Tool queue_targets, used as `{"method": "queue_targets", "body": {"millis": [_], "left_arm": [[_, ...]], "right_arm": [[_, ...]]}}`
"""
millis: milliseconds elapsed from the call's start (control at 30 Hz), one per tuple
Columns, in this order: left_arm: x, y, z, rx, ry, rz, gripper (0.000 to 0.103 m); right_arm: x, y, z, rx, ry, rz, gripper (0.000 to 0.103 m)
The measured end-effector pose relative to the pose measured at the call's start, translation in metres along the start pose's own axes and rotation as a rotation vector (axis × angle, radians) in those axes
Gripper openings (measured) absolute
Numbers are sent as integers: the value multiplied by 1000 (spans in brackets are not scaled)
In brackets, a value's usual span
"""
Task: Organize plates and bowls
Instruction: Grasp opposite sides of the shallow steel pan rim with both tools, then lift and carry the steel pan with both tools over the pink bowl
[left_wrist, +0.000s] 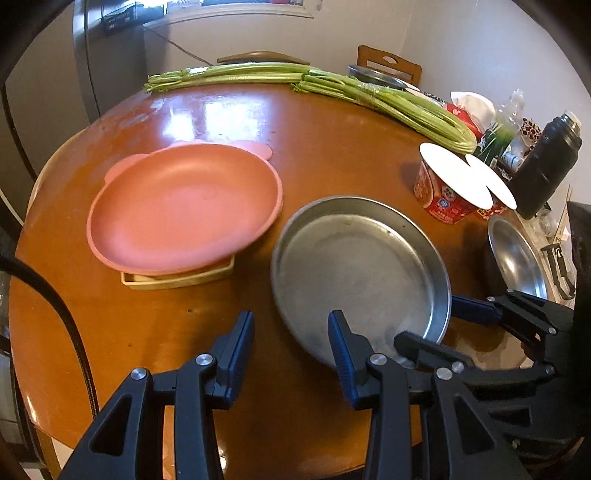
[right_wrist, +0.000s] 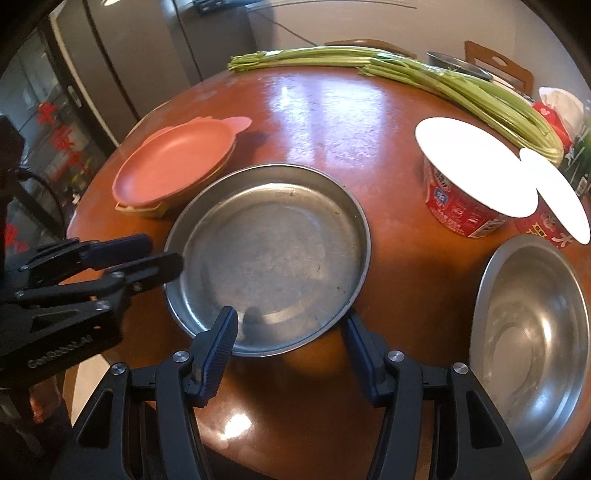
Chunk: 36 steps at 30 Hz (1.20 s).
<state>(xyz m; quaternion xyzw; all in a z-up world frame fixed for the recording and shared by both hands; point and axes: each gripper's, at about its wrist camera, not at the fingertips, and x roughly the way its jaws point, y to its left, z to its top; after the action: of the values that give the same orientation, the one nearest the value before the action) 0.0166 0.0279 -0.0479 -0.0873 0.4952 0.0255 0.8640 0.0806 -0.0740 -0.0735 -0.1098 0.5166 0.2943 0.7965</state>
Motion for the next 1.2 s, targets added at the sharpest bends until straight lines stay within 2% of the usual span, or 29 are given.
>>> {"method": "queue_targets", "body": {"millis": [333,600,633,700,800,1200], "left_arm": [[9,5,0,-30,-11,29,41],[12,-5,1,-2,-31,53,41],[13,-6,1,2,-32,51,40],[14,-11,0,15,-41,65,40],[14,-13,0,15,-52,76,40],[0,-28,-2,70,-94,92,41]], "right_arm": [[2,1,2,-13,-16,29,59],[5,-7,7,3,-72,-25,58],[6,-5,6,-12,-77,-35,57],[7,-2,6,-34,-93,-43,47],[8,1,5,-59,-110,-83,43],[-9,-7,1,-32,-129,-69,43]]}}
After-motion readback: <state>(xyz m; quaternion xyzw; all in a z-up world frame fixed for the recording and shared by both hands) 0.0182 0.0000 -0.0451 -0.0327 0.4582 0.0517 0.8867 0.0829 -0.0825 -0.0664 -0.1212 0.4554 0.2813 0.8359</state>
